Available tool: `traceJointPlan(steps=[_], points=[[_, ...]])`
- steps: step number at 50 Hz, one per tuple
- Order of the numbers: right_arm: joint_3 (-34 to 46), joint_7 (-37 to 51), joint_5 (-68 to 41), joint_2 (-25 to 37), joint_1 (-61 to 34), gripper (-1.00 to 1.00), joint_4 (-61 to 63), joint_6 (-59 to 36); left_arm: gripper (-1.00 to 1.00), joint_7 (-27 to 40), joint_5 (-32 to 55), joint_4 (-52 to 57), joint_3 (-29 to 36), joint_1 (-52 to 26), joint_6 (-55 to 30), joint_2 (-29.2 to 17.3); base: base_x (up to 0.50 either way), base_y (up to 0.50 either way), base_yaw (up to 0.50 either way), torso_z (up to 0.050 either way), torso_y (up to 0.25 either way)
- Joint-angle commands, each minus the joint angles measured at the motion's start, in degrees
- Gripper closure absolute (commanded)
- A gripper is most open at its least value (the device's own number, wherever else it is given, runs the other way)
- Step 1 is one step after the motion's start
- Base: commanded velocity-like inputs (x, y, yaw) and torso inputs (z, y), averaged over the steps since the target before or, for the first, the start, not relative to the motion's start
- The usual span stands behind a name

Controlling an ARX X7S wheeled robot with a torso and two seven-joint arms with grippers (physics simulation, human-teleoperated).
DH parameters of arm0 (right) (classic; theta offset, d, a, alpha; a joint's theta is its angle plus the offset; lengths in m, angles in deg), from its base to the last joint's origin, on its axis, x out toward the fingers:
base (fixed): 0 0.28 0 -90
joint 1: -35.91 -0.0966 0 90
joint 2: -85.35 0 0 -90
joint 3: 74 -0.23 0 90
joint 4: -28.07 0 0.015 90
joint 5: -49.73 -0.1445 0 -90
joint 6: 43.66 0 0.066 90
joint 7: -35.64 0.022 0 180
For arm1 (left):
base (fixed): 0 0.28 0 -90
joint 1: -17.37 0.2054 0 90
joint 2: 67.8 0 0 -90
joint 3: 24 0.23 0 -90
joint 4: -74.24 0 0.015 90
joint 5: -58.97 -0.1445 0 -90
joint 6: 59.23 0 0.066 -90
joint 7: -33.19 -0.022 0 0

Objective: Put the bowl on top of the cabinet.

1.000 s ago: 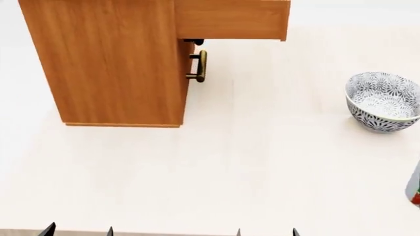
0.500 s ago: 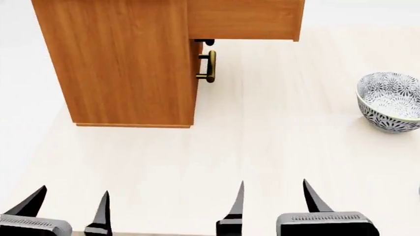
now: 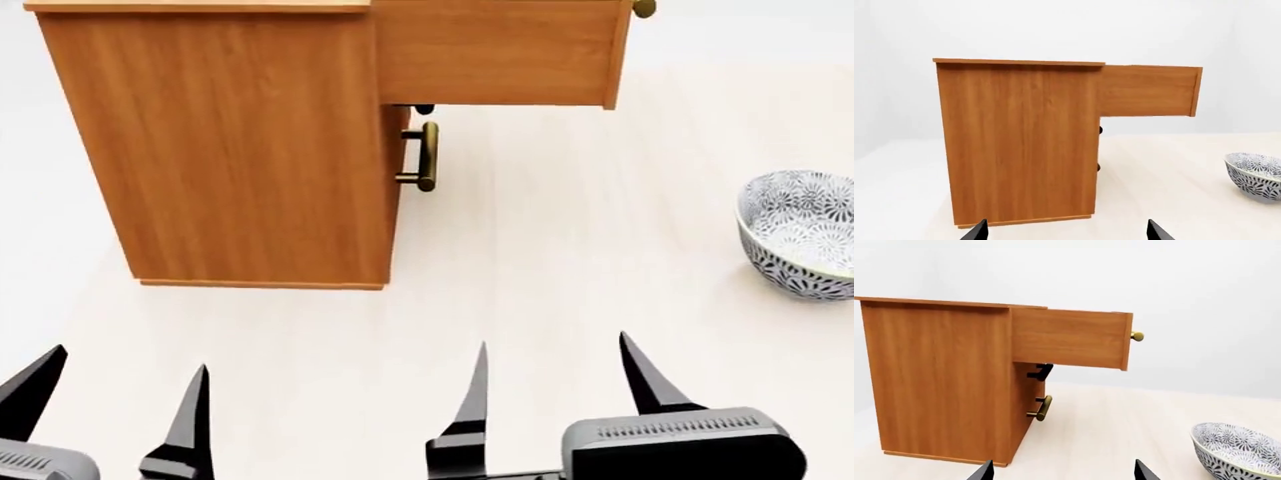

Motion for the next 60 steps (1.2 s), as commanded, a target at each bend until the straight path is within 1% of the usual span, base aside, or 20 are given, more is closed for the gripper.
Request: traceJointPlan(steps=[1,13,24,27,35,60], points=[[0.8,0.1,0.1,0.6,-0.1,-1.0,0.0,-0.2,-1.0,0.3,0.6,0.6,-0.1,0.2,-0.2,-0.4,0.26,0.0,0.0,0.0,0.0],[0.4,0.3,-0.2,1.0,0.9,-1.0,-0.3,0.8,-1.0,1.1,0.1,-0.9,0.0,1.0,1.1,-0.4,0.26,0.0,0.0,0.0,0.0],[0.4,0.1,-0.5,1.1,2.2,-1.0,-1.1,2.7,-1.0,2.0,0.6,-1.2,-1.2,1.4,1.8,-0.2,0.26,0.0,0.0,0.0,0.0],[0.2,0.2,-0.6,1.1,2.4,-1.0,-1.6,3.2,-1.0,3.4,-1.7,-1.7,-0.6,1.8,3.4,-0.2,0.26,0.0,0.0,0.0,0.0],[0.2,0.5,-0.8,1.3,2.9,-1.0,-1.4,3.3,-1.0,5.1,-3.3,-1.0,-0.4,3.1,3.9,-0.6,0.26,0.0,0.0,0.0,0.0],[0.9,0.9,-0.9,1.6,3.4,-1.0,-3.1,5.1,-1.0,5.2,-3.8,-3.2,0.6,3.8,6.6,-1.5,0.26,0.0,0.0,0.0,0.001]])
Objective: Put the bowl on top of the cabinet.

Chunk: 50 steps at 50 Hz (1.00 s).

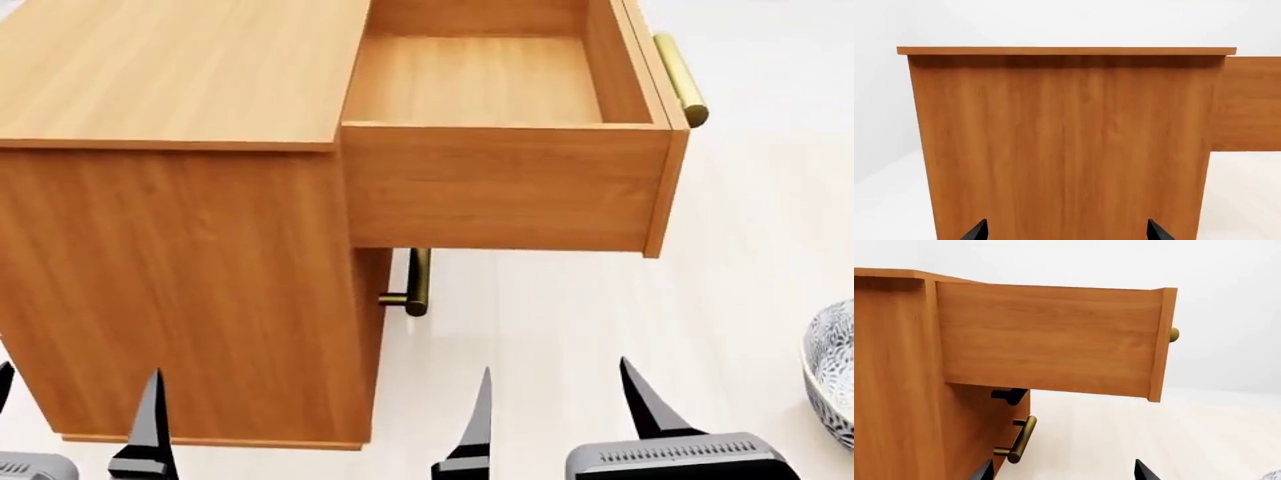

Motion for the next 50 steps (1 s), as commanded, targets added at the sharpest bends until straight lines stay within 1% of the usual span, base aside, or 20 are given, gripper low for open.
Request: traceJointPlan(steps=[1,10,12,13,18,23,25,26,27,29,33,34,37,39,47,50], points=[[0.2,0.1,-0.1,0.2,0.5,-1.0,-0.8,1.0,-1.0,0.1,-0.4,-0.9,0.5,0.7,1.5,-0.4,0.26,0.0,0.0,0.0,0.0],[0.5,0.5,-0.2,0.4,0.4,-1.0,-0.5,0.7,-1.0,0.3,-0.2,-0.1,0.5,1.3,1.7,-0.9,0.26,0.0,0.0,0.0,0.0],[1.7,0.4,1.8,1.0,1.2,-1.0,-0.7,3.3,-1.0,0.2,-0.5,-0.3,0.7,2.2,2.8,-1.0,0.13,0.0,0.0,0.0,0.0],[2.2,0.7,1.9,1.3,0.8,-1.0,-0.5,1.3,-1.0,0.2,-0.5,-0.4,0.7,2.4,2.9,-1.1,0.0,0.0,0.0,0.0,0.0],[0.3,-0.1,-0.2,1.3,1.8,-1.0,-0.2,2.8,-1.0,0.2,-0.5,-0.1,0.5,3.5,3.8,-1.4,0.0,0.0,0.0,0.0,0.0],[-1.1,-0.3,-1.5,2.9,2.2,-1.0,1.9,1.1,-1.0,0.3,-0.5,-0.4,0.7,3.6,4.0,-1.6,0.0,0.0,0.0,0.0,0.0],[-3.1,-0.4,-3.6,4.7,2.0,-1.0,5.6,-2.5,-1.0,0.2,-0.5,-0.2,0.7,4.2,4.4,-1.8,0.0,0.0,0.0,0.0,0.0],[-4.7,-0.7,-4.9,7.1,1.8,-1.0,8.5,-5.6,-1.0,0.1,-0.5,-0.4,0.5,4.2,4.6,-1.9,0.0,0.0,0.0,0.0,0.0],[-5.4,-0.8,-5.7,7.9,1.6,-1.0,9.7,-7.2,-1.0,0.2,-0.5,-0.5,0.5,4.2,4.7,-1.9,0.0,0.0,0.0,0.0,0.0],[-9.9,-0.8,-9.0,10.6,1.2,-1.0,13.3,-12.0,-1.0,0.1,-0.4,-0.9,0.4,4.0,4.7,-2.0,0.0,0.0,0.0,0.0,0.0],[-18.5,-1.4,-13.9,14.1,1.7,-1.0,16.3,-16.6,-1.0,0.0,-0.1,-1.1,0.3,4.0,4.9,-2.1,0.0,0.0,0.0,0.0,0.0],[-22.0,-1.7,-16.2,15.1,2.1,-1.0,17.3,-18.0,-1.0,0.0,-0.4,-1.3,0.6,4.1,5.2,-2.1,0.0,0.0,0.0,0.0,0.0],[-26.5,-1.7,-19.1,16.6,2.5,-1.0,18.8,-20.3,-1.0,-0.1,-0.7,-1.5,1.0,4.2,5.6,-2.3,0.0,0.0,0.0,0.0,0.0],[-31.4,-1.6,-22.7,17.8,2.7,-1.0,20.1,-22.5,-1.0,-0.1,-0.7,-1.6,1.3,4.2,5.6,-2.4,0.0,0.0,0.0,0.0,0.0],[-39.0,2.0,-30.7,23.1,4.6,-1.0,20.7,-23.2,-1.0,0.2,-0.5,-1.8,1.7,3.4,5.0,-2.4,0.0,0.0,0.0,0.0,0.0],[-44.1,4.8,-37.5,27.0,4.3,-1.0,20.5,-24.9,-1.0,0.3,-0.6,-1.9,1.7,3.5,5.1,-2.5,0.0,0.0,0.0,0.0,0.0]])
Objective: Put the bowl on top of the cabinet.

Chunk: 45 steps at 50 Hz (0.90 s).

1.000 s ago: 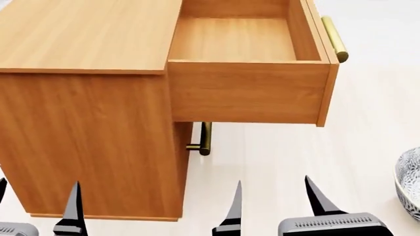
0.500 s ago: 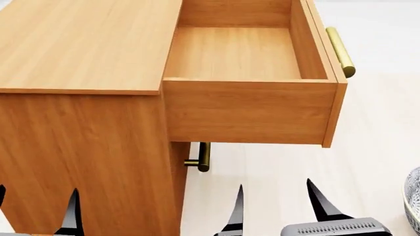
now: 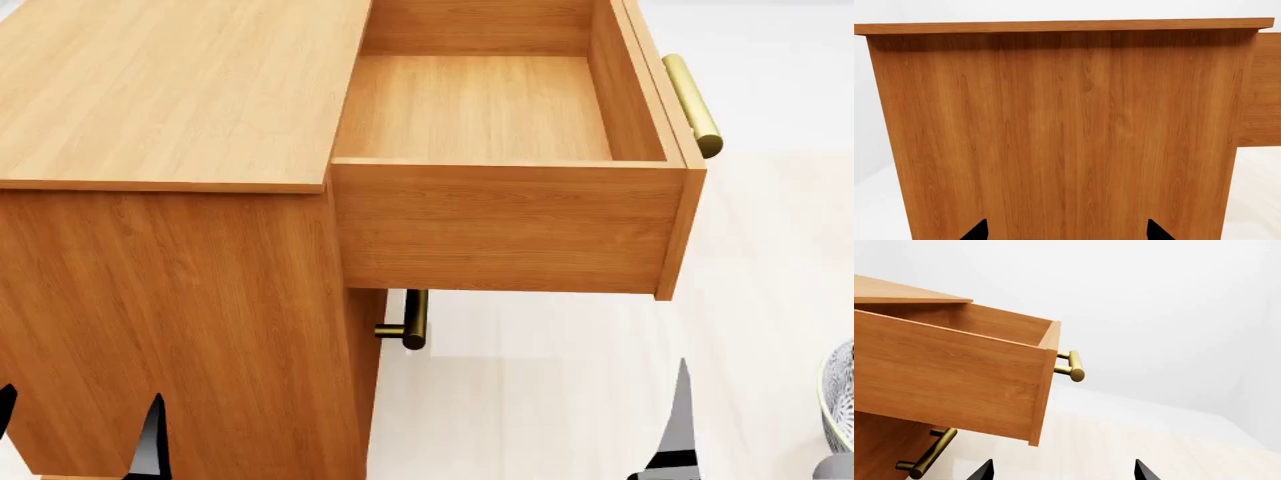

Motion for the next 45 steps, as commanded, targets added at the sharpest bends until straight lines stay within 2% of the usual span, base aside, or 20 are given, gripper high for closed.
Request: traceJointPlan(steps=[1,4,5,6,8,21,25,30,35,39,40,43,45], points=[[-16.2,4.9,-16.4,9.8,0.8,-1.0,2.4,-6.2,-1.0,0.2,0.1,-0.3,0.3,-0.2,0.1,-0.3,0.0,0.0,0.0,0.0,0.0],[-21.2,7.0,-22.5,12.7,-0.4,-1.0,1.3,-8.8,-1.0,0.4,0.3,-0.3,0.1,-0.2,0.0,-0.3,0.0,0.0,0.0,0.0,0.0],[-21.3,6.0,-20.9,12.3,0.6,-1.0,1.1,-8.0,-1.0,0.4,0.3,-0.4,0.1,-0.2,0.0,-0.3,0.0,0.0,0.0,0.0,0.0],[-20.5,3.2,-14.9,10.9,4.3,-1.0,0.6,-4.6,-1.0,0.6,0.2,-0.3,0.2,-0.1,0.1,-0.4,0.0,0.0,0.0,0.0,0.0],[-21.7,3.0,-15.7,11.6,4.4,-1.0,-0.1,-4.9,-1.0,1.2,0.6,-0.2,-0.9,0.2,0.6,0.1,0.0,0.0,0.0,0.0,0.0],[-26.4,6.3,-23.0,20.5,-0.5,-1.0,-5.5,-11.6,-1.0,1.8,0.8,-0.2,-0.2,-0.5,-0.2,0.0,0.0,0.0,0.0,0.0,0.0],[-25.5,10.4,-28.9,26.3,-6.1,-1.0,-9.4,-14.5,-1.0,2.1,0.2,1.2,0.3,1.1,1.0,-0.4,0.0,0.0,0.0,0.0,0.0],[-19.1,14.0,-31.8,31.4,-11.9,-1.0,-15.0,-13.7,-1.0,2.1,-0.3,0.1,0.9,1.1,1.7,-0.4,0.0,0.0,0.0,0.0,0.0],[-13.4,15.7,-32.2,33.9,-16.0,-1.0,-20.5,-11.8,-1.0,2.2,0.0,0.5,0.5,1.7,2.4,-0.5,0.0,0.0,0.0,0.0,0.0],[-3.7,17.4,-32.7,36.5,-21.6,-1.0,-26.2,-10.0,-1.0,2.1,-0.4,0.1,1.0,2.2,3.2,-0.7,0.0,0.0,0.0,0.0,0.0],[0.8,17.5,-31.9,37.1,-24.6,-1.0,-28.3,-9.1,-1.0,2.0,-0.4,-0.1,0.9,2.4,3.5,-0.8,0.0,0.0,0.0,0.0,0.0],[10.3,17.0,-30.2,37.1,-32.4,-1.0,-32.6,-8.9,-1.0,1.9,-0.5,-0.6,1.0,2.4,3.9,-1.0,0.0,0.0,0.0,0.0,0.0],[13.6,16.8,-29.2,36.5,-34.9,-1.0,-34.6,-9.4,-1.0,2.0,-0.6,-0.7,1.0,2.5,4.0,-1.1,0.0,0.0,0.0,0.0,0.0]])
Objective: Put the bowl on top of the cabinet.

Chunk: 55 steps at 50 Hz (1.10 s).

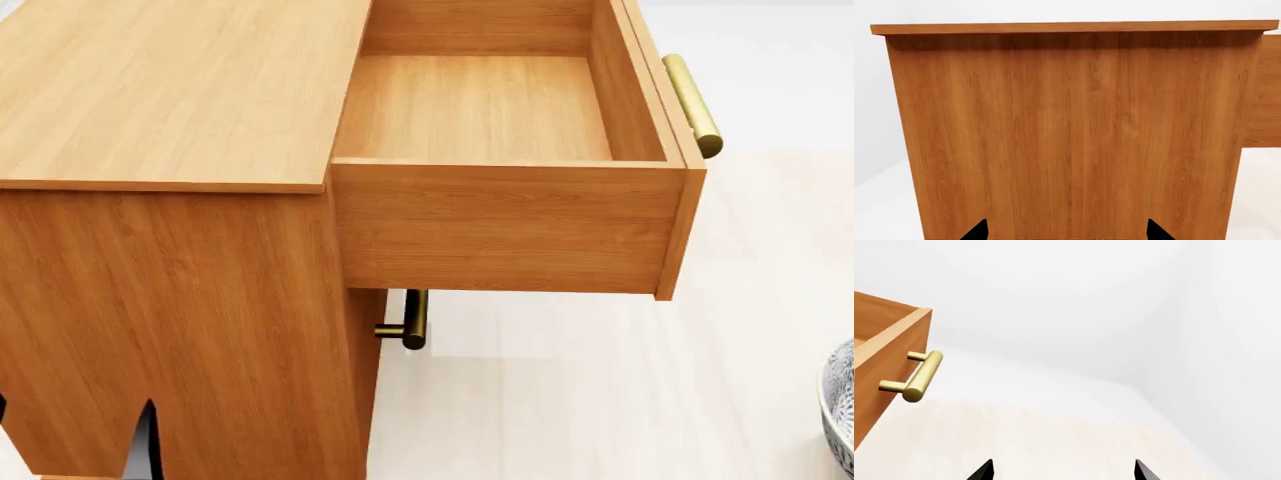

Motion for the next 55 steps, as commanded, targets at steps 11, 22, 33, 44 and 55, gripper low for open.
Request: traceJointPlan(steps=[11,22,33,44,55], points=[[33.2,-2.1,8.2,-0.5,-23.8,-1.0,-23.5,-0.5,-1.0,-0.6,-0.8,-3.0,1.1,1.3,3.5,-0.9,0.0,0.0,0.0,0.0,0.0],[38.9,-5.4,13.5,-4.7,-23.7,-1.0,-31.4,2.4,-1.0,-1.0,-1.0,-5.1,1.3,1.1,4.4,-1.4,0.0,0.0,0.0,0.0,0.0],[45.3,-11.4,15.2,-7.9,-26.0,-1.0,-31.6,2.0,-1.0,-0.8,-0.9,-5.2,1.7,1.3,4.6,-1.5,0.0,0.0,0.0,0.0,0.0],[49.8,-13.2,18.3,-10.8,-30.4,-1.0,-33.8,1.1,-1.0,-0.8,-0.9,-6.0,1.7,1.8,5.5,-1.7,0.0,0.0,0.0,0.0,0.0],[53.3,-15.1,21.3,-13.0,-30.4,-1.0,-38.6,2.4,-1.0,-0.9,-0.7,-6.6,1.8,2.2,6.2,-1.9,0.0,0.0,0.0,0.0,0.0]])
